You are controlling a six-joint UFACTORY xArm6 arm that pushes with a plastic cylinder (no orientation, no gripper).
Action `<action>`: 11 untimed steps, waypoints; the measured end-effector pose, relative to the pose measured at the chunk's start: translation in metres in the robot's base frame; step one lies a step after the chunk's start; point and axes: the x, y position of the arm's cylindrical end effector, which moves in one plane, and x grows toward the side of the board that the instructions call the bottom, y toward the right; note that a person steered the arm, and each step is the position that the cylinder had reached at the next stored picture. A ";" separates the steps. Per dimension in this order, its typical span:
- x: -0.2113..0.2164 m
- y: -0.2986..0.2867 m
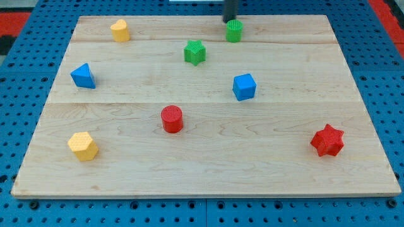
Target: Bring the yellow heart at the right side of the green circle
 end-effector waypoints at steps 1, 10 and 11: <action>0.017 -0.050; 0.026 -0.226; 0.040 -0.216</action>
